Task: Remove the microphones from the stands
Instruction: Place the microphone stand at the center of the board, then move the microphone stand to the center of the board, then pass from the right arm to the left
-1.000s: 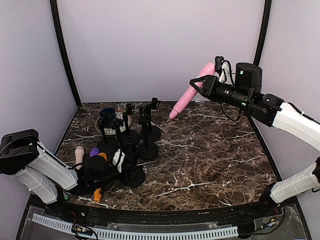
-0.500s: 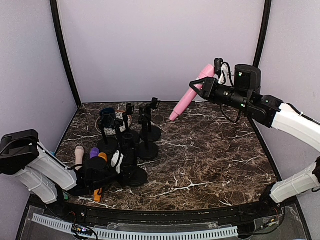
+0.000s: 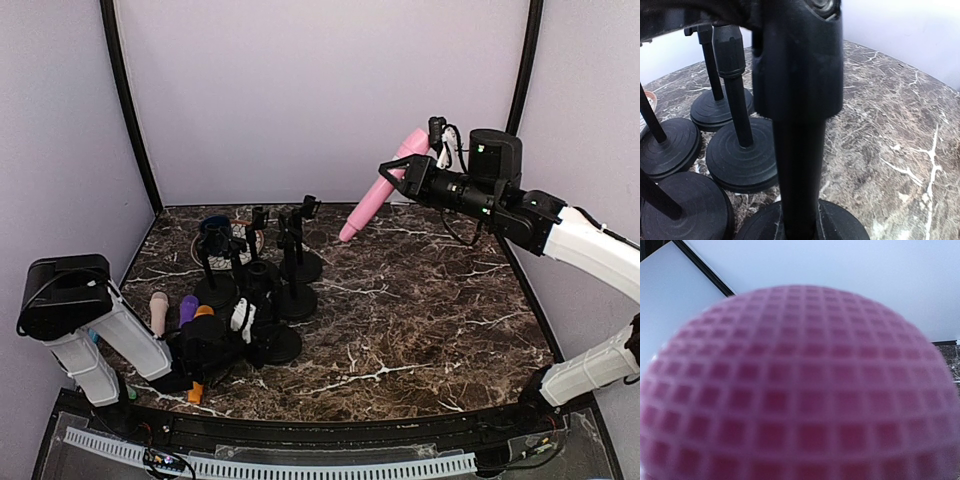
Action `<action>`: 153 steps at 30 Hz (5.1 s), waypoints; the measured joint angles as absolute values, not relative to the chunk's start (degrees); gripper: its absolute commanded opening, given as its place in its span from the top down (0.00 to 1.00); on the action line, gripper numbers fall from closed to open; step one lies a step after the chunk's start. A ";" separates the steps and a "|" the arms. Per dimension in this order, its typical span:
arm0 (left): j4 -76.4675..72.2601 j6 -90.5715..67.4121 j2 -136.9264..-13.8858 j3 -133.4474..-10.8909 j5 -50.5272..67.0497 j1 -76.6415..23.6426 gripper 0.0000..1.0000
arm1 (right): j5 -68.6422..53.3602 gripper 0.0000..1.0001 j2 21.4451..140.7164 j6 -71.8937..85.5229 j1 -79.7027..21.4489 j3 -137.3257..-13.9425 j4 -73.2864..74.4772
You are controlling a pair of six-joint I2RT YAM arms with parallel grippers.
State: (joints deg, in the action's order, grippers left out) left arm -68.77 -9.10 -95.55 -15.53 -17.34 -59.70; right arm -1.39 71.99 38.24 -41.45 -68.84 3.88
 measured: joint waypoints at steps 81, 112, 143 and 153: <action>-32.67 -19.35 -81.03 -15.03 -11.75 -58.41 0.23 | -9.15 0.77 70.65 35.40 -43.90 -65.21 3.90; 8.08 -19.68 -59.66 -56.29 9.17 -55.44 0.11 | -17.98 0.75 77.58 27.86 -54.13 -72.18 -0.97; -1.54 -23.33 -66.85 -59.31 19.44 -54.48 0.75 | -25.56 0.55 84.09 26.65 -57.01 -78.02 -2.42; 0.89 -26.79 -62.96 -55.53 15.38 -53.15 0.81 | -16.71 0.15 82.98 25.56 -56.99 -76.31 -3.25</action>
